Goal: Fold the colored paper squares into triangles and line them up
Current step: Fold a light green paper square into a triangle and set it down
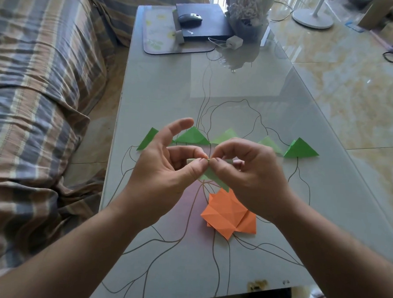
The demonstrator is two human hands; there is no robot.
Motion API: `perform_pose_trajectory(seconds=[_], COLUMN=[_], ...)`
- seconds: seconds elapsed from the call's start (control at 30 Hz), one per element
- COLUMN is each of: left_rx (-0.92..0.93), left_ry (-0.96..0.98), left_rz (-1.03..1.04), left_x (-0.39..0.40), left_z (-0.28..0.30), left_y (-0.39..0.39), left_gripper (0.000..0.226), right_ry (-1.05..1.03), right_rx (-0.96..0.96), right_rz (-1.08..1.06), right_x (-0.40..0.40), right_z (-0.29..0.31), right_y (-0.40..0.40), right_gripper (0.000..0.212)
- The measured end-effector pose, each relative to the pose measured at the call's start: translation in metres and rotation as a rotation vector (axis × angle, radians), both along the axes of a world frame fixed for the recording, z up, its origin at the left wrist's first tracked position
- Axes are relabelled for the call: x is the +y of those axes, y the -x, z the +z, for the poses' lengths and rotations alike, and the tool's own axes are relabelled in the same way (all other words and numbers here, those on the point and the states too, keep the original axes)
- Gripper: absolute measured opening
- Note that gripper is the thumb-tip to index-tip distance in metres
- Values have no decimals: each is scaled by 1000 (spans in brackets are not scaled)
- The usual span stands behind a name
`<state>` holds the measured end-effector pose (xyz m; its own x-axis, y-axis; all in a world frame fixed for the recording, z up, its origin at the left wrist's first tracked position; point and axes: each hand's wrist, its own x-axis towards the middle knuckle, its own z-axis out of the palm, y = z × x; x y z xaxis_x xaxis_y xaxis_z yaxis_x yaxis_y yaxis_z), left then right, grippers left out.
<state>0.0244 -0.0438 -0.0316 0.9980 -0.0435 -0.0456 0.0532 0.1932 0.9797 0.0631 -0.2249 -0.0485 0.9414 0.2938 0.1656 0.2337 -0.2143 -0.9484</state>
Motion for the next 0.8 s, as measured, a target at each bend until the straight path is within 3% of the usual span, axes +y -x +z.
perform_pose_trajectory(seconds=[0.8], left_rx=[45], left_ry=[-92], left_rz=[101], left_x=[9], left_z=[-6], left_y=[-9], left_gripper=[64], right_ry=[83], right_rx=[54], right_rz=[-38], right_x=[0], right_z=[-4], right_y=[-7], right_gripper=[8])
